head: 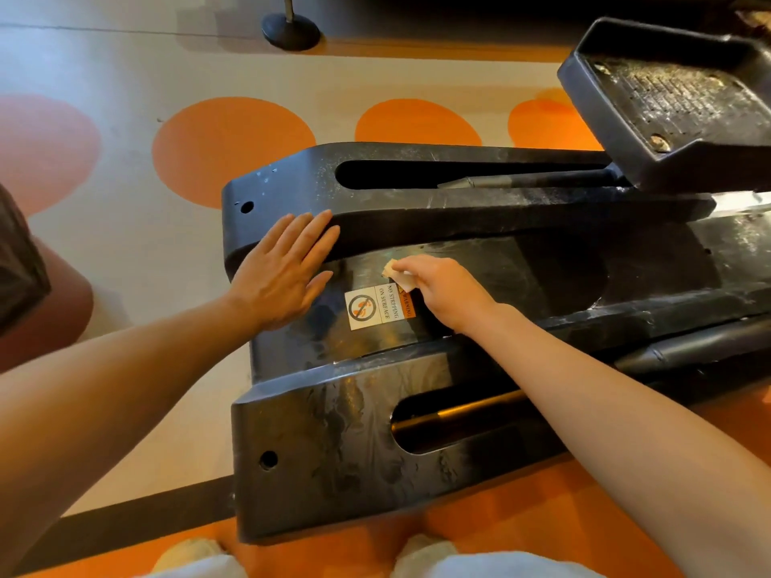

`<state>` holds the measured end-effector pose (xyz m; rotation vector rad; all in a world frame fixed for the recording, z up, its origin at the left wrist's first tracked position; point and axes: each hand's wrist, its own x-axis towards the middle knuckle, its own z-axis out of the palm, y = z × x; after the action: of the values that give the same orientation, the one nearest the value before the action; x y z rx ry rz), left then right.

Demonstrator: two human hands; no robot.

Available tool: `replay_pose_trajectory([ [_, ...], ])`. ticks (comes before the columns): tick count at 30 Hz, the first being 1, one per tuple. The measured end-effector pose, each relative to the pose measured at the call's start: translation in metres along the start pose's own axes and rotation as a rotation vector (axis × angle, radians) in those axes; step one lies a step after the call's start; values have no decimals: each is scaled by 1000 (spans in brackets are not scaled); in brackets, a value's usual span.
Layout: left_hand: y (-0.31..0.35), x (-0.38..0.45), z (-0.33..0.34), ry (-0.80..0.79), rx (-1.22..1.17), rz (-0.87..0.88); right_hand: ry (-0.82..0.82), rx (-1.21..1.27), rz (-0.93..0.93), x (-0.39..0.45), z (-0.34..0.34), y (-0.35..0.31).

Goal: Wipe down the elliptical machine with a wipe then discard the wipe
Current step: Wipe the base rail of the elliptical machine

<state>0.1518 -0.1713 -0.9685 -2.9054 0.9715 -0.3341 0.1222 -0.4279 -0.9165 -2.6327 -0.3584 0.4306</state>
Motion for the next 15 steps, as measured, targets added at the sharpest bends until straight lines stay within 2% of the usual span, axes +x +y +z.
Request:
replay_pose_trajectory([
  [5,17,-1,-43,-160,-39,-58,-157,11,92,-19,-18,-15],
  [9,28,-3,-86,-301,-32,-7,-218,22,129,-40,-49,-36],
  [15,48,0,-165,-391,-31,-10,-287,-7,179,-78,-110,-70],
])
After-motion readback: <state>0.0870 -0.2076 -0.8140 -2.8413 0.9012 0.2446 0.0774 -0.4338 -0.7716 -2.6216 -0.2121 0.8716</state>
